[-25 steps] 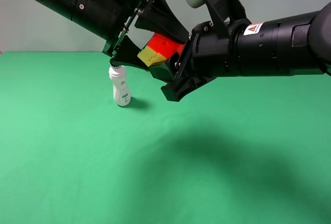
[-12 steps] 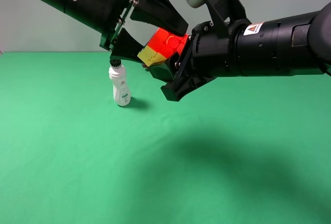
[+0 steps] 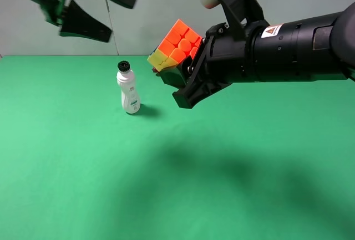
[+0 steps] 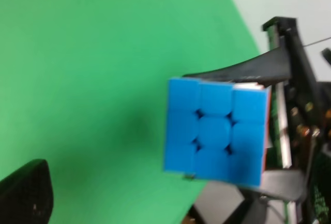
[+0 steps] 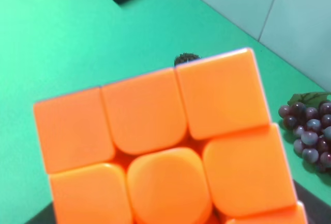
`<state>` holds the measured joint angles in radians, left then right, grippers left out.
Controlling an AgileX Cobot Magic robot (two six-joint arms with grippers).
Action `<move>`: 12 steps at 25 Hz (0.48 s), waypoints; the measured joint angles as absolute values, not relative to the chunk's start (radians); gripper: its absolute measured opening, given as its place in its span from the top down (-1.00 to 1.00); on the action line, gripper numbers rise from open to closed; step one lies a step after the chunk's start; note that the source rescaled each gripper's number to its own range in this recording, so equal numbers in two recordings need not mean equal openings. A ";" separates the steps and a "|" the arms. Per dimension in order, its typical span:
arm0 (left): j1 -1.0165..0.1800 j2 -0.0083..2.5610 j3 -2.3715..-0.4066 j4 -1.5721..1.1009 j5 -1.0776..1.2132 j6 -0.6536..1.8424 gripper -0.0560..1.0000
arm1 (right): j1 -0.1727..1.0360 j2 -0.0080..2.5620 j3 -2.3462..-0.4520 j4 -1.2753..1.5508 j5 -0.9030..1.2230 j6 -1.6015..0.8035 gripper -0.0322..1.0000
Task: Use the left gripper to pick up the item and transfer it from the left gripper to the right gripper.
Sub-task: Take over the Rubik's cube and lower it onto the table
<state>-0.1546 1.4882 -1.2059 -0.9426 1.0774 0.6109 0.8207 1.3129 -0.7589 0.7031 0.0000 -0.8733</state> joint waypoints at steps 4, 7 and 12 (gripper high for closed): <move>-0.063 1.418 -1.206 -0.859 1.107 0.606 -0.99 | 0.821 1.313 -0.759 0.703 0.013 -0.867 0.93; -0.020 1.354 -1.206 -0.815 1.107 0.594 -0.99 | 0.821 1.313 -0.759 0.703 0.013 -0.865 0.93; -0.012 1.245 -1.206 -0.688 1.108 0.538 -0.99 | 0.821 1.313 -0.759 0.703 0.015 -0.862 0.93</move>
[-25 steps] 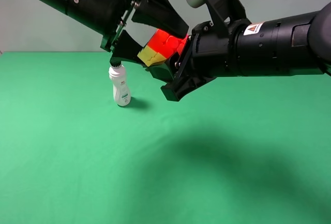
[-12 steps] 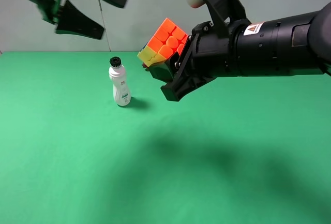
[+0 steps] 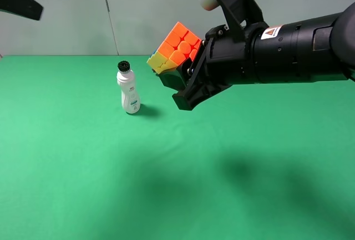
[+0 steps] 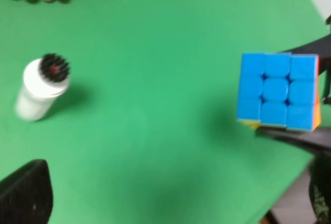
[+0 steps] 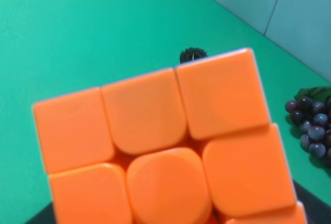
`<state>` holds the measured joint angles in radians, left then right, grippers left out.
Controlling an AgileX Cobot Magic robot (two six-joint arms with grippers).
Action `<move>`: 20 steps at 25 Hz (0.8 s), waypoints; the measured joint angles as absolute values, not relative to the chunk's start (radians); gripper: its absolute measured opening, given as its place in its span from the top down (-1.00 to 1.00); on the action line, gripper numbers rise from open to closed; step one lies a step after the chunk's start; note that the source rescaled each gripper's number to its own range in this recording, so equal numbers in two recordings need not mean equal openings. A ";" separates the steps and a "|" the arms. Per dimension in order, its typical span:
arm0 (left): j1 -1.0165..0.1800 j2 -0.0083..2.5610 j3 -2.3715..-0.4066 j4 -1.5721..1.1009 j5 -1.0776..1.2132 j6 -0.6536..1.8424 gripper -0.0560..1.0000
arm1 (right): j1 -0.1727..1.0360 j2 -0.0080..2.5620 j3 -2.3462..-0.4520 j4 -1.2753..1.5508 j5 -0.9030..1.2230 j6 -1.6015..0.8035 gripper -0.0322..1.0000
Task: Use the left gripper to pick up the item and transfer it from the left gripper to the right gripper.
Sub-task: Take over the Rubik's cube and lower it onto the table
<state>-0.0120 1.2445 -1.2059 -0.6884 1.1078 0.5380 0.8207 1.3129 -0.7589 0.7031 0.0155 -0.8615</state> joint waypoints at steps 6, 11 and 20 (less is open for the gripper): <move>-0.012 1.108 -1.147 -0.522 1.063 0.447 -0.99 | 0.821 1.313 -0.759 0.703 0.034 -0.860 0.93; -0.012 0.952 -1.010 -0.443 1.027 0.420 -0.99 | 0.821 1.313 -0.759 0.703 0.034 -0.859 0.94; -0.012 0.539 -0.726 -0.317 0.972 0.338 -0.99 | 0.821 1.313 -0.759 0.703 0.035 -0.842 0.94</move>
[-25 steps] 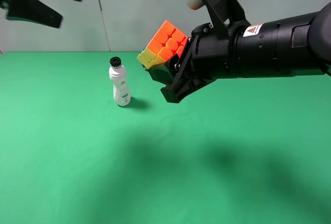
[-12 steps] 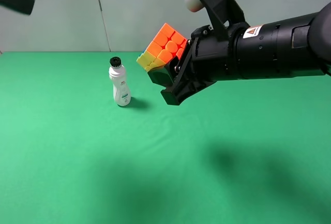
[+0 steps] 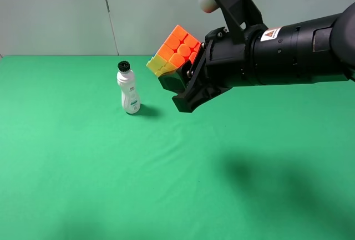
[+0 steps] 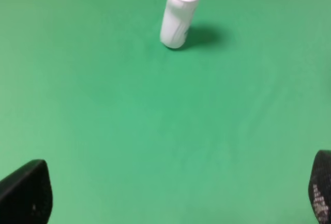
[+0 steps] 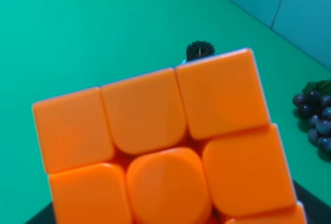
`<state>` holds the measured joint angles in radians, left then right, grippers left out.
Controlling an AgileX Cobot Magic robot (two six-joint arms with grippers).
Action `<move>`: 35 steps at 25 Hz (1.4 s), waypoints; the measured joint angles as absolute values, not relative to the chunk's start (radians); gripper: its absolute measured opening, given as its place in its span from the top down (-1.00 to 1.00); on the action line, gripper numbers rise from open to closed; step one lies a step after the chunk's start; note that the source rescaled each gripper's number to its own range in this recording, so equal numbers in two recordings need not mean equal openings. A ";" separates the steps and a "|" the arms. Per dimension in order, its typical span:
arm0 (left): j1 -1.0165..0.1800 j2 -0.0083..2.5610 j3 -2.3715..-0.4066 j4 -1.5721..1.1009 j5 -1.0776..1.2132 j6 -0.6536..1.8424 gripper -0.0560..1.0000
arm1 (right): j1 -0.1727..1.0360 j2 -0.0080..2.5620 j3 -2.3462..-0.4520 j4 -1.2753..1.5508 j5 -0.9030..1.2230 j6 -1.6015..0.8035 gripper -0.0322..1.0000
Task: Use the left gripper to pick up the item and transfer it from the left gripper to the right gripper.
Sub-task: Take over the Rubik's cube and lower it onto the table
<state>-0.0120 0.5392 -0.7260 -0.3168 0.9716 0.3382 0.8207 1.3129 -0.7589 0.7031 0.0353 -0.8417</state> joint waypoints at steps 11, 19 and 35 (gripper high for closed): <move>-0.012 0.066 -0.562 -0.061 1.046 0.063 -0.99 | 0.821 1.313 -0.759 0.703 0.036 -0.816 0.94; -0.012 -0.003 -0.495 0.040 1.073 0.000 -0.99 | 0.821 1.313 -0.759 0.703 0.040 -0.814 0.94; -0.012 -0.003 -0.486 0.051 1.059 0.000 -0.99 | 0.804 1.313 -0.759 0.700 0.156 -0.757 0.94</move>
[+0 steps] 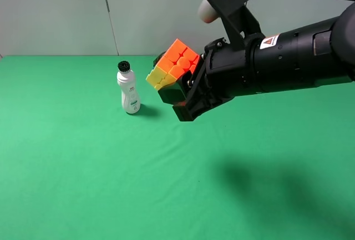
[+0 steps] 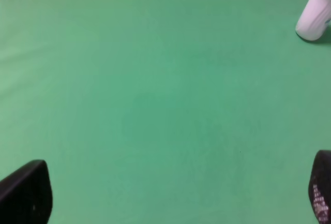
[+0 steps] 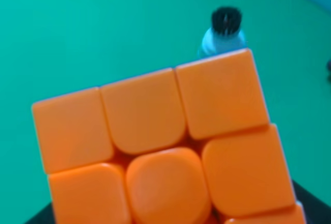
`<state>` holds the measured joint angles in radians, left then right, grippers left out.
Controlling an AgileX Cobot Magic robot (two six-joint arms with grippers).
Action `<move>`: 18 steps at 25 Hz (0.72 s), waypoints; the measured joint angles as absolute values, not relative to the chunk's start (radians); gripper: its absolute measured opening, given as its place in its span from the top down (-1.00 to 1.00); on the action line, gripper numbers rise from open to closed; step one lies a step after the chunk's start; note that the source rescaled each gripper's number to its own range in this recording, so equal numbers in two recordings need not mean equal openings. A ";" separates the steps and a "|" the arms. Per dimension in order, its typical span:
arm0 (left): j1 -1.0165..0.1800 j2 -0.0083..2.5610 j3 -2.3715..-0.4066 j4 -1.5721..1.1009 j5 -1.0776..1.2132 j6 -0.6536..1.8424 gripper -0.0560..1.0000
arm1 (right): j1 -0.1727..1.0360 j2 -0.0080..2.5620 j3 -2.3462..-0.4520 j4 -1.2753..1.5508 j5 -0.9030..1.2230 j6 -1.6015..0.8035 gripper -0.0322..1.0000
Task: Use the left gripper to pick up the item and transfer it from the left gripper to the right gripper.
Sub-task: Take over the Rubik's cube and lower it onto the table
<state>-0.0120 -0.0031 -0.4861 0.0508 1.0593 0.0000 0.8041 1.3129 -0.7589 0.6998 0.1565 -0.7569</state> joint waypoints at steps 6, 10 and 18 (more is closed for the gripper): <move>-0.012 -0.003 -0.486 0.051 1.058 0.000 -1.00 | 0.708 1.313 -0.759 0.668 0.288 -0.679 0.94; -0.012 -0.003 -0.486 0.051 1.058 0.000 -1.00 | 0.630 1.313 -0.759 0.585 0.366 -0.607 0.94; -0.012 -0.003 -0.486 0.051 1.058 0.000 -1.00 | 0.519 1.313 -0.759 0.287 0.467 -0.376 0.94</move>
<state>-0.0120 -0.0031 -0.4861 0.0508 1.0580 0.0000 0.5188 1.3129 -0.7592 0.2873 0.4671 -0.3765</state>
